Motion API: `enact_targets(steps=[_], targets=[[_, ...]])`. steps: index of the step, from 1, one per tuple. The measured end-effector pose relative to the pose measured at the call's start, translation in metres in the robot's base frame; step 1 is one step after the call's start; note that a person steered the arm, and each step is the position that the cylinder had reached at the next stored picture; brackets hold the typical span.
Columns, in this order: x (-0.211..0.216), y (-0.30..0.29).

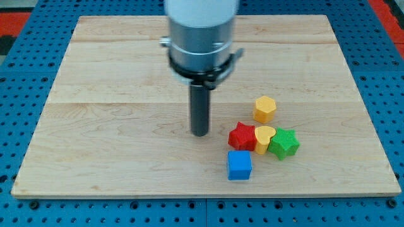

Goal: Place the blue cube below the yellow heart

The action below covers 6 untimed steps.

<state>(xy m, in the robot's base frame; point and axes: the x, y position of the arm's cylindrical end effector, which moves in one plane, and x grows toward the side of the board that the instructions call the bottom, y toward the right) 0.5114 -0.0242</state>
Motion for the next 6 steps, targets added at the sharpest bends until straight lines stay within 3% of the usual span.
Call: enact_targets(steps=[1,2,4,6], targets=[[0.071,-0.004],[0.088,0.037],[0.060,0.113],[0.065,0.130]])
